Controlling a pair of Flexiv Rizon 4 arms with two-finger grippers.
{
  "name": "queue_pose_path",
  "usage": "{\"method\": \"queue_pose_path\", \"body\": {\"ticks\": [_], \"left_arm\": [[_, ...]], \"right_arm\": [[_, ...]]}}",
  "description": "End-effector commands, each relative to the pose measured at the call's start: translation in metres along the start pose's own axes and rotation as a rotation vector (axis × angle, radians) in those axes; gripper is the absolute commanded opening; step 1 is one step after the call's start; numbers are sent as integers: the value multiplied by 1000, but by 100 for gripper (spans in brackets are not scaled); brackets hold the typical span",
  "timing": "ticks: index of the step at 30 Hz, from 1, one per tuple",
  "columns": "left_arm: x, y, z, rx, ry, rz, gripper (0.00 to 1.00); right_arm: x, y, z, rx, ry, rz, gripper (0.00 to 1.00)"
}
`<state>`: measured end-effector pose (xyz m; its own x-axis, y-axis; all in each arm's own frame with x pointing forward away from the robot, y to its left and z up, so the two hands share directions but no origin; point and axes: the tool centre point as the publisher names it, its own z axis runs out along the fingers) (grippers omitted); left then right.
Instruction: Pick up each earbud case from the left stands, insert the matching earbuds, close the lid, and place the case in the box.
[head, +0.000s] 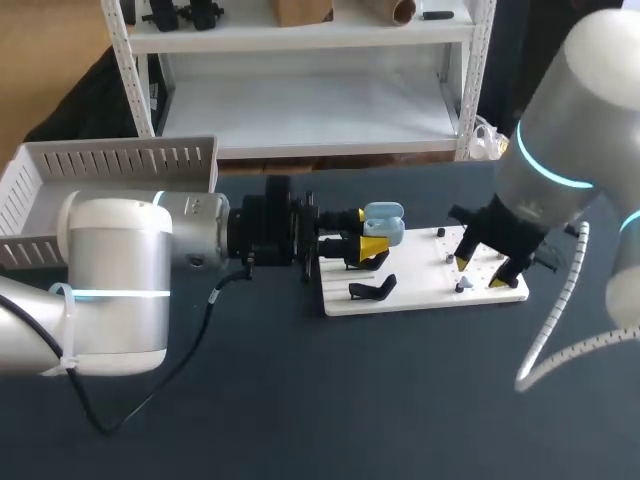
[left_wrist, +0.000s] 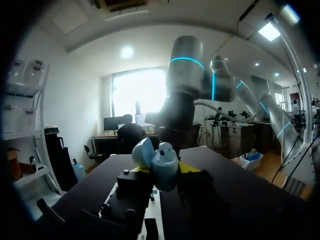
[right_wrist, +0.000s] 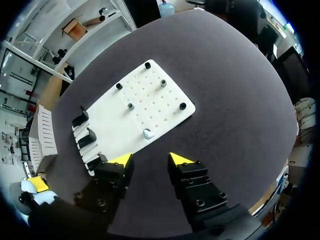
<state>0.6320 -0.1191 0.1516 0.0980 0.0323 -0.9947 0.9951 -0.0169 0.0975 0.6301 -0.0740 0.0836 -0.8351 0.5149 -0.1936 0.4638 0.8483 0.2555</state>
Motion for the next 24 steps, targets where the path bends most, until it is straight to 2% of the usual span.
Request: {"method": "queue_pose_path", "body": {"ticks": [1, 6, 24], "left_arm": [[0, -1, 1, -5, -1, 2, 0], [0, -1, 1, -5, -1, 2, 0], [0, -1, 1, -5, -1, 2, 0]], "right_arm": [[2, -1, 12, -22, 3, -13, 46], [3, 0, 23, -48, 2, -39, 47], [-13, 0, 50, -70, -26, -69, 37]]}}
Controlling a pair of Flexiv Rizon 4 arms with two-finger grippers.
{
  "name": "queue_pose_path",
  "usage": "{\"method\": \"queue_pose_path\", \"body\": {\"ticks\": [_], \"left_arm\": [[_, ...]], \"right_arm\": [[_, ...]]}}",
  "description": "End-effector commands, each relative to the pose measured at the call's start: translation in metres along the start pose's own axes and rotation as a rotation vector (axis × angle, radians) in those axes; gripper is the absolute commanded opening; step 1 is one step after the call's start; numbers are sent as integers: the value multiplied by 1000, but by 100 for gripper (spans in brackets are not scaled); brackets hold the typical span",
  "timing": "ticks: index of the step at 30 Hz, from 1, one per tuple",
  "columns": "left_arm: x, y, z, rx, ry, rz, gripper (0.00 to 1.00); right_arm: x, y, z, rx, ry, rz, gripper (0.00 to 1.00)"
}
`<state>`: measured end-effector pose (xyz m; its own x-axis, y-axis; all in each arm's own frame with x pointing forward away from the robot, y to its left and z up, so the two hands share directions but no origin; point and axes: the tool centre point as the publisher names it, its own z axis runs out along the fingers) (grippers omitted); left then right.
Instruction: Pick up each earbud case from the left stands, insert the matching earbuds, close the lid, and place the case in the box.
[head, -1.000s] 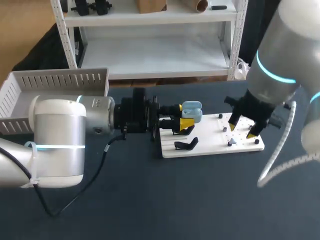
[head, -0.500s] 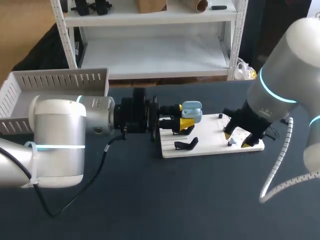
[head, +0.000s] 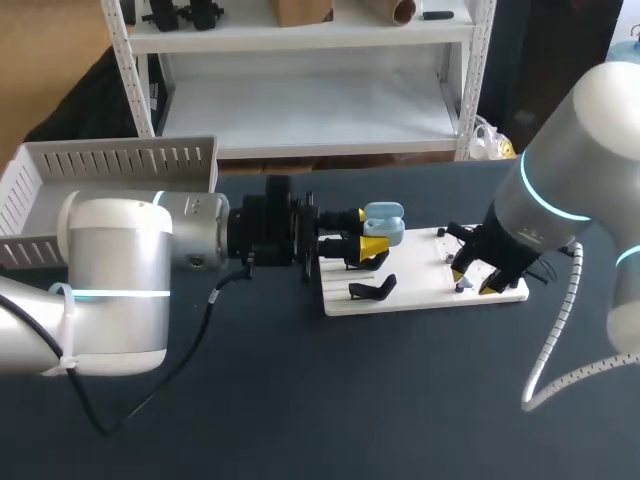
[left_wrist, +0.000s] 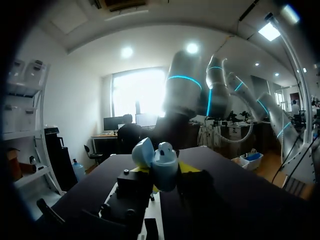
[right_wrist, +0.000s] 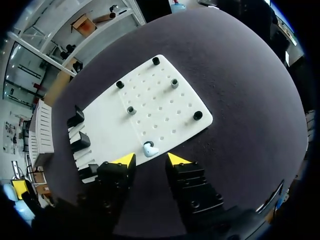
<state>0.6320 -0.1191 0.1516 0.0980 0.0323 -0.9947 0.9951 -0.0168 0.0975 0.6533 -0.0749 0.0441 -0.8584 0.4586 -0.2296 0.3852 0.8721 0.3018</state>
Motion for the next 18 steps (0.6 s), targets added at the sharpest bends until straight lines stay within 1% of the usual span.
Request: {"method": "queue_pose_path", "body": {"ticks": [1, 7, 18], "left_arm": [[0, -1, 1, -5, -1, 2, 0], [0, -1, 1, -5, -1, 2, 0], [0, -1, 1, -5, -1, 2, 0]], "right_arm": [[-1, 0, 7, -4, -8, -3, 37], [-7, 2, 13, -4, -9, 4, 36], [-9, 1, 15, -4, -1, -1, 34]]}}
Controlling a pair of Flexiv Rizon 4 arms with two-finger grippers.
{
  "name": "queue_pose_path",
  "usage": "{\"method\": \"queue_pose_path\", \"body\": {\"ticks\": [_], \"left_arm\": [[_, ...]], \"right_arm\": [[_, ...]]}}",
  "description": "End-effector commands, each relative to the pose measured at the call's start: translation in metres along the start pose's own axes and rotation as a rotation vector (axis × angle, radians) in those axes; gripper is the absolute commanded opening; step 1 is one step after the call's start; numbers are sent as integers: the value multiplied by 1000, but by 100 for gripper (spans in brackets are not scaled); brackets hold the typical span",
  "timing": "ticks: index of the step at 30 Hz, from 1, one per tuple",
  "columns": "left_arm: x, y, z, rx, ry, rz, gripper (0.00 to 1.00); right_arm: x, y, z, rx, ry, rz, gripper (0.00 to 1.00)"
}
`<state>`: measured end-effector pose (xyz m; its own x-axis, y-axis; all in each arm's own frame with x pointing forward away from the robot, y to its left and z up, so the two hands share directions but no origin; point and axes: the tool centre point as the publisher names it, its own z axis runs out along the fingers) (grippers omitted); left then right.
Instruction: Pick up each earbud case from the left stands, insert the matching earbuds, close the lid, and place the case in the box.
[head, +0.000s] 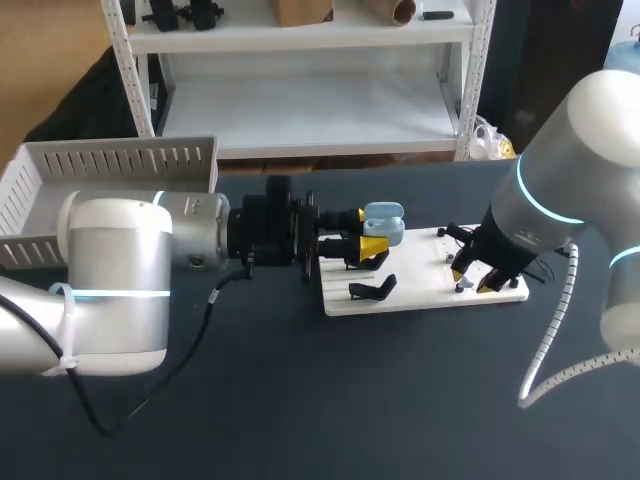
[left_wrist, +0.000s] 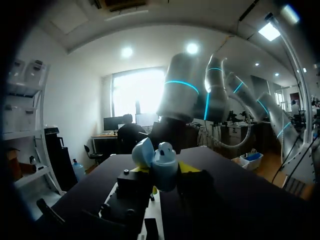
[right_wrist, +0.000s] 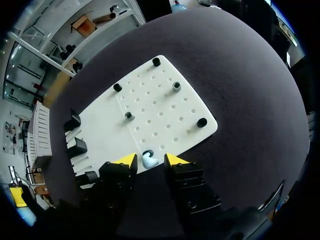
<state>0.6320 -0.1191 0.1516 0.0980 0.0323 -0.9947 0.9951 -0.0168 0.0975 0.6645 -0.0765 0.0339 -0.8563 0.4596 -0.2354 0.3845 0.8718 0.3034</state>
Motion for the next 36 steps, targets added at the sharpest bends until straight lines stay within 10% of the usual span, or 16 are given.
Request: {"method": "queue_pose_path", "body": {"ticks": [1, 23, 28, 30, 36], "left_arm": [[0, -1, 1, -5, -1, 2, 0], [0, -1, 1, -5, -1, 2, 0], [0, -1, 1, -5, -1, 2, 0], [0, -1, 1, -5, -1, 2, 0], [0, -1, 1, -5, -1, 2, 0]], "right_arm": [[-1, 1, 2, -2, 6, -2, 34], [-1, 1, 5, 3, 15, -16, 29], [0, 0, 5, 8, 18, -21, 20], [1, 0, 5, 10, 17, -23, 1], [1, -1, 3, 15, 11, -26, 0]]}}
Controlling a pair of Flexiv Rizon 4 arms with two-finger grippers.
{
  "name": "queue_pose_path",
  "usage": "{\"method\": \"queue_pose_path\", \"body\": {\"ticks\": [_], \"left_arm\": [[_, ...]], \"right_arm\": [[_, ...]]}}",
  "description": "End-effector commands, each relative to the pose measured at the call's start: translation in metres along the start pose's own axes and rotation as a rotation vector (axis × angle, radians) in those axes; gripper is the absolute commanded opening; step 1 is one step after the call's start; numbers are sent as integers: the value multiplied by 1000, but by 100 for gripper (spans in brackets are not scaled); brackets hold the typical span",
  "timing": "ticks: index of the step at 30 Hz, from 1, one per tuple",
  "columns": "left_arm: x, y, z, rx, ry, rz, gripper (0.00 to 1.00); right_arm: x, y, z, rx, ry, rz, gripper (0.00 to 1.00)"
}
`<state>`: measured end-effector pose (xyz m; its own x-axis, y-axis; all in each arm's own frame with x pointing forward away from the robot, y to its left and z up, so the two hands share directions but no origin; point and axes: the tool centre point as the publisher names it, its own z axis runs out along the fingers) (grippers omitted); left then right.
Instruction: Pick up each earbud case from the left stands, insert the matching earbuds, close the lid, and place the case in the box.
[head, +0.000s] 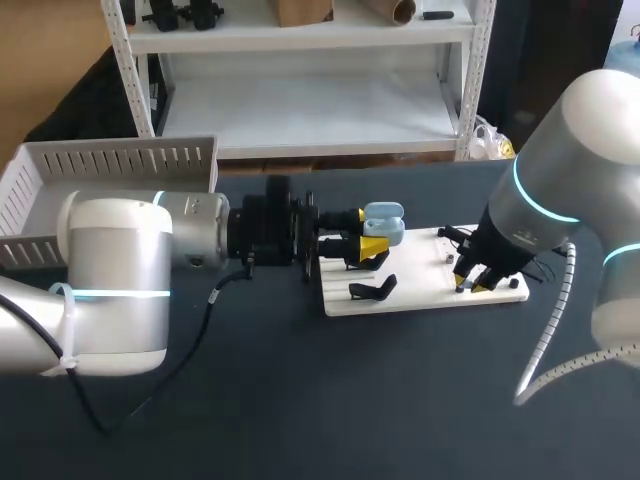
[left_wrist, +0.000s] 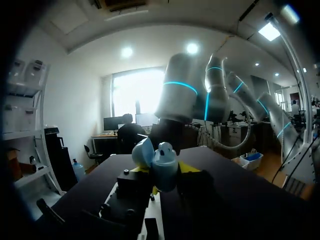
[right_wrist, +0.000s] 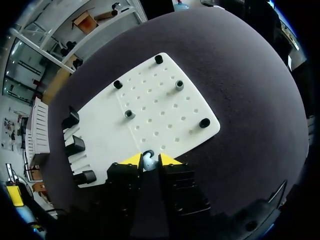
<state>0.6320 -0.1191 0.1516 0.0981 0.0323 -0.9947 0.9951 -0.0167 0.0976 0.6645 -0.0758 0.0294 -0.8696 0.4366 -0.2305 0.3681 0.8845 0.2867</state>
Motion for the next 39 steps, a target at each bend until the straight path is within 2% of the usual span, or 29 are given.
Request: {"method": "queue_pose_path", "body": {"ticks": [1, 14, 20, 22, 26, 31, 39], "left_arm": [[0, -1, 1, -5, -1, 2, 0], [0, -1, 1, -5, -1, 2, 0], [0, -1, 1, -5, -1, 2, 0], [0, -1, 1, -5, -1, 2, 0], [0, -1, 1, -5, -1, 2, 0], [0, -1, 1, -5, -1, 2, 0], [0, -1, 1, -5, -1, 2, 0]], "right_arm": [[-1, -1, -2, 3, -4, -3, 0], [-2, -3, -31, -18, -21, 4, 0], [-13, -6, -51, -25, -25, 41, 0], [-18, -5, -62, -16, -17, 56, 0], [-25, 0, -87, 37, 51, 65, 0], [-26, 14, -128, 60, 53, 18, 0], [-9, 45, -185, 87, 39, -112, 0]]}}
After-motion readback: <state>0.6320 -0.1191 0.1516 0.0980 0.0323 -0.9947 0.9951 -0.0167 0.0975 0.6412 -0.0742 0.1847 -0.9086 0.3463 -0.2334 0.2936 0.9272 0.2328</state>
